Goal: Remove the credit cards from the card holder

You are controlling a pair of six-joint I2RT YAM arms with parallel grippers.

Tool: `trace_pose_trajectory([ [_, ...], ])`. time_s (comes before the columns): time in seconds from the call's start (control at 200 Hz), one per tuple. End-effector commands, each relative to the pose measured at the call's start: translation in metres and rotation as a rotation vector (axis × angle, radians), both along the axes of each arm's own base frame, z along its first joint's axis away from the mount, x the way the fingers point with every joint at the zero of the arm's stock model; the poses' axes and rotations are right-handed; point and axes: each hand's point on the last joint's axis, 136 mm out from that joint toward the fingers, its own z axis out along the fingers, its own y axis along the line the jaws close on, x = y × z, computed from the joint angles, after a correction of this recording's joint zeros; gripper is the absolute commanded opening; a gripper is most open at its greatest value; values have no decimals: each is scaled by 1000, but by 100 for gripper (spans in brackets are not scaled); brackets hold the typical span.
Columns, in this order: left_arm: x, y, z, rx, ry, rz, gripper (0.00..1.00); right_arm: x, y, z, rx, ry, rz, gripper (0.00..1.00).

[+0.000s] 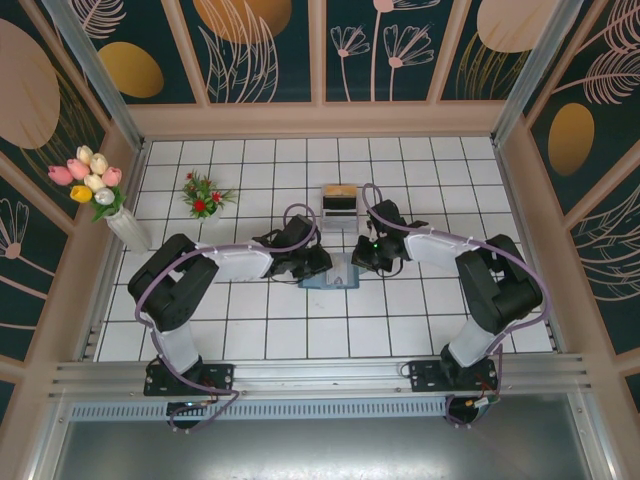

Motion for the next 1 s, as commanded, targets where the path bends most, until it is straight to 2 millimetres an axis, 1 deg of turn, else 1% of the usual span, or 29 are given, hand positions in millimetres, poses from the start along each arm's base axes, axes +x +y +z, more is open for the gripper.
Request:
trace_pose_trajectory([
  [0.0,-2,-1,6,-56,-6,-18,16,-6,-6,-12,-23,33,-3,13],
  [0.175,-2,11,0,-48,3,-9,16,-8,-8,-15,-29,42,-6,12],
  [0.32,-3,15,0,-75,-3,-14,21,-9,-9,-17,-31,47,-5,12],
  [0.4,-5,13,1,-123,-1,-27,22,-4,-7,-7,-13,6,-4,12],
  [0.505,-7,12,0,-161,6,-39,22,7,-3,13,17,-62,2,13],
  [0.55,-6,11,1,-172,1,-43,22,9,-1,19,30,-82,14,15],
  [0.595,-7,11,2,-182,0,-48,21,9,3,23,48,-90,29,20],
  [0.731,-7,12,1,-203,0,-49,21,4,13,19,65,-71,81,30],
  [0.861,-8,12,0,-209,0,-55,21,-1,19,11,42,-45,118,32],
  [0.996,-9,12,-2,-208,2,-59,21,1,12,0,-24,-23,112,32],
])
